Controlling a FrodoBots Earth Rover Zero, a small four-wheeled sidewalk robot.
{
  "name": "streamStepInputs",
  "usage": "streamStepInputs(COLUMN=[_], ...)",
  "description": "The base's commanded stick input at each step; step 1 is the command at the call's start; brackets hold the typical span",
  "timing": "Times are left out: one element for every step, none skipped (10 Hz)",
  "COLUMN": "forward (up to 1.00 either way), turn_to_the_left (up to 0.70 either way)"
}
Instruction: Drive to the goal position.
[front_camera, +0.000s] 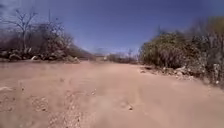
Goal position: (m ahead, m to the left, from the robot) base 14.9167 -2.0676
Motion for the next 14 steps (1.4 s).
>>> streamStepInputs(forward=[1.00, 1.00, 1.00, 1.00, 1.00, 1.00, 1.00, 1.00, 1.00, 1.00, 1.00, 1.00, 1.00, 1.00], turn_to_the_left=[0.00, 0.00, 0.00, 0.00, 0.00, 0.00, 0.00, 0.00, 0.00, 0.00, 0.00, 0.00, 0.00, 0.00])
